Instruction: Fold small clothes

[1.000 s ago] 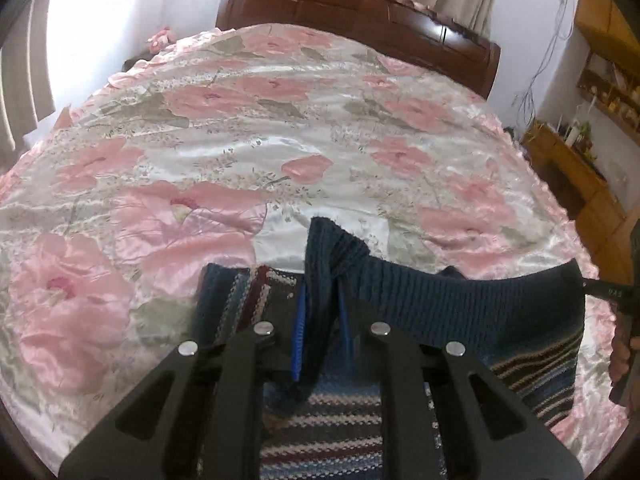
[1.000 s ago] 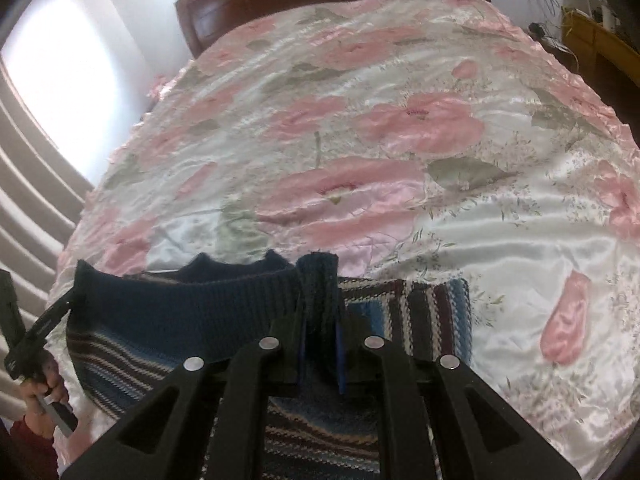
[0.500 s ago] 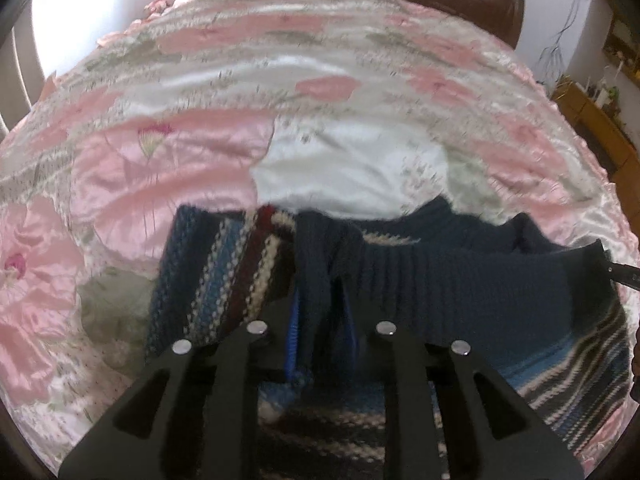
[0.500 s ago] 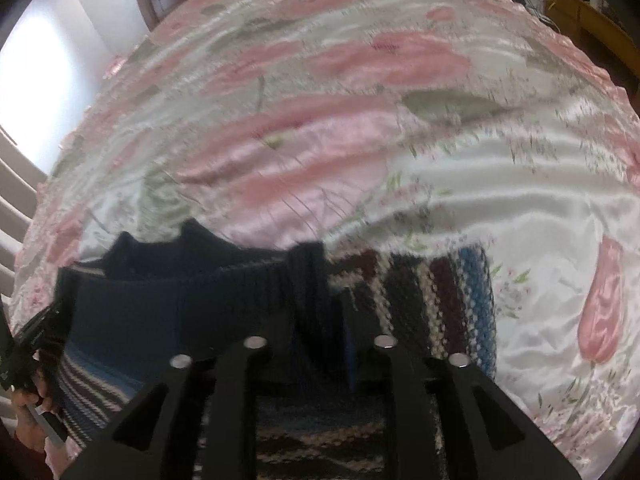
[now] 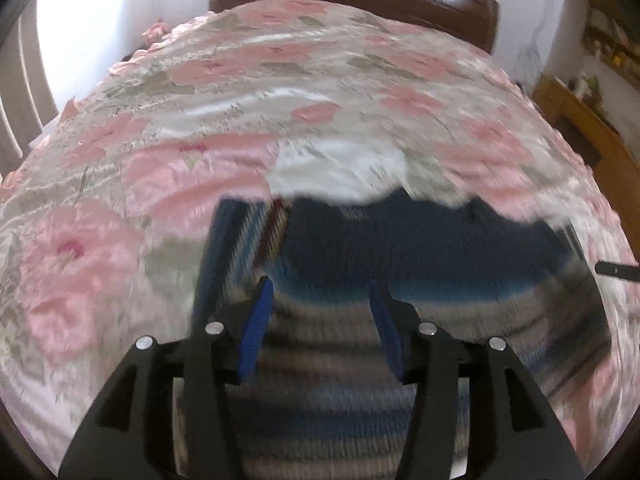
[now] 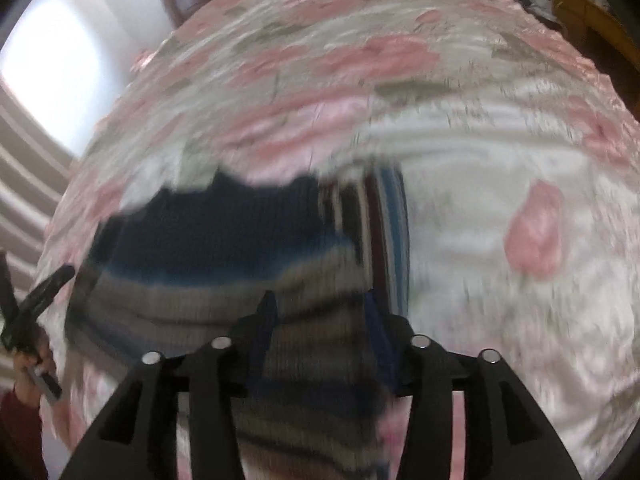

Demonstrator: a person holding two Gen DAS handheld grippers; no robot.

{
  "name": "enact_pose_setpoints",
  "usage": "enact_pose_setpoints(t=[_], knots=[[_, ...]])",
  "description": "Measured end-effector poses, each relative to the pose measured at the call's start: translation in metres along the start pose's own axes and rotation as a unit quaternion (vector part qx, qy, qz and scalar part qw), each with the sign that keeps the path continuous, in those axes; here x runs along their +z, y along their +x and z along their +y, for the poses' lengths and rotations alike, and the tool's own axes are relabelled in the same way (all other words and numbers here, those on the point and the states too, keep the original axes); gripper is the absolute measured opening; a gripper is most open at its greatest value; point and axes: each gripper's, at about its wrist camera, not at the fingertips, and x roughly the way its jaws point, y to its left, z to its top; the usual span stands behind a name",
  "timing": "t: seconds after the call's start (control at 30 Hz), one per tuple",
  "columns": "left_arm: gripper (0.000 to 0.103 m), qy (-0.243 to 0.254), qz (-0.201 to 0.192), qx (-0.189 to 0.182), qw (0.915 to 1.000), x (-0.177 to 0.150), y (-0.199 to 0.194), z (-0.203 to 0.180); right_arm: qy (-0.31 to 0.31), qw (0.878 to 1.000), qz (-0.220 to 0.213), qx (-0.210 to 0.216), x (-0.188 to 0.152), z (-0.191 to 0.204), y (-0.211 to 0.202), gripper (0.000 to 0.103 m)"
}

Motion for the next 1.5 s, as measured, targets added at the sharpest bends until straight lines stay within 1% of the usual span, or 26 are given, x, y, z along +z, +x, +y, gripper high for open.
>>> enact_pose_setpoints(t=[0.13, 0.2, 0.27, 0.33, 0.37, 0.4, 0.47, 0.5, 0.57, 0.63, 0.77, 0.83, 0.97, 1.17, 1.2, 1.23, 1.3, 1.33, 1.37, 1.4, 1.43, 1.5], knots=[[0.05, 0.033, 0.001, -0.009, 0.9994, -0.046, -0.035, -0.014, -0.009, 1.0, 0.021, 0.013, -0.047, -0.011, -0.018, 0.049], [0.05, 0.035, 0.001, -0.018, 0.9992, -0.063, -0.045, -0.017, -0.005, 0.999, 0.038, 0.026, -0.065, -0.018, -0.018, 0.049], [0.05, 0.029, 0.016, -0.023, 0.9992, -0.078, -0.047, -0.02, -0.003, 0.998, 0.048, 0.033, -0.08, -0.022, -0.014, 0.049], [0.051, 0.016, 0.038, -0.028, 0.9988, -0.089, -0.041, -0.021, -0.006, 0.998, 0.058, 0.037, -0.09, -0.023, -0.008, 0.038], [0.05, 0.014, 0.045, -0.028, 0.9985, -0.092, -0.039, -0.021, -0.007, 0.998, 0.058, 0.033, -0.092, -0.023, -0.007, 0.033], [0.05, 0.01, 0.05, -0.028, 0.9983, -0.095, -0.036, -0.021, -0.01, 0.998, 0.058, 0.027, -0.093, -0.023, -0.007, 0.025], [0.05, 0.007, 0.063, -0.03, 0.9975, -0.098, -0.028, -0.021, -0.01, 0.998, 0.059, 0.032, -0.093, -0.026, -0.009, 0.015], [0.051, 0.008, 0.072, -0.032, 0.9969, -0.097, -0.024, -0.022, -0.007, 0.997, 0.058, 0.04, -0.093, -0.028, -0.012, 0.014], [0.051, 0.012, 0.078, -0.028, 0.9965, -0.097, -0.019, -0.022, -0.011, 0.997, 0.052, 0.049, -0.092, -0.029, -0.021, 0.014], [0.051, 0.02, 0.081, -0.023, 0.9963, -0.098, -0.016, -0.024, -0.017, 0.998, 0.051, 0.044, -0.093, -0.029, -0.025, 0.013], [0.051, 0.018, 0.087, -0.023, 0.9958, -0.1, -0.009, -0.023, -0.013, 0.997, 0.069, 0.027, -0.099, -0.032, -0.011, 0.013], [0.051, 0.018, 0.089, -0.023, 0.9956, -0.101, -0.006, -0.023, -0.004, 0.997, 0.073, 0.027, -0.103, -0.036, -0.004, 0.013], [0.051, 0.008, 0.093, -0.031, 0.9952, -0.102, -0.001, -0.017, 0.003, 0.997, 0.074, 0.024, -0.108, -0.04, 0.004, 0.013], [0.051, -0.016, 0.096, -0.041, 0.9944, -0.102, 0.005, -0.011, -0.005, 0.997, 0.076, 0.01, -0.109, -0.036, 0.007, 0.013], [0.051, -0.018, 0.096, -0.041, 0.9944, -0.101, 0.004, -0.011, -0.004, 0.997, 0.077, 0.009, -0.108, -0.035, 0.006, 0.016], [0.051, -0.021, 0.097, -0.041, 0.9942, -0.1, 0.003, -0.011, -0.001, 0.997, 0.078, 0.011, -0.106, -0.035, 0.003, 0.024], [0.052, -0.026, 0.099, -0.047, 0.9936, -0.097, -0.002, -0.012, 0.005, 0.997, 0.074, 0.012, -0.101, -0.034, -0.004, 0.033], [0.053, -0.031, 0.098, -0.052, 0.9933, -0.096, -0.005, -0.012, 0.007, 0.998, 0.063, 0.017, -0.096, -0.034, -0.01, 0.035], [0.053, -0.036, 0.096, -0.059, 0.993, -0.093, -0.009, -0.011, 0.011, 0.998, 0.057, 0.02, -0.092, -0.034, -0.015, 0.044], [0.056, -0.041, 0.091, -0.063, 0.9929, -0.089, -0.013, -0.011, 0.016, 0.998, 0.051, 0.02, -0.087, -0.034, -0.019, 0.056], [0.057, -0.044, 0.085, -0.065, 0.9933, -0.086, -0.017, -0.011, 0.023, 0.999, 0.041, 0.022, -0.079, -0.035, -0.023, 0.061], [0.059, -0.044, 0.074, -0.063, 0.9944, -0.08, -0.021, -0.012, 0.031, 0.999, 0.036, 0.022, -0.065, -0.036, -0.024, 0.064]])
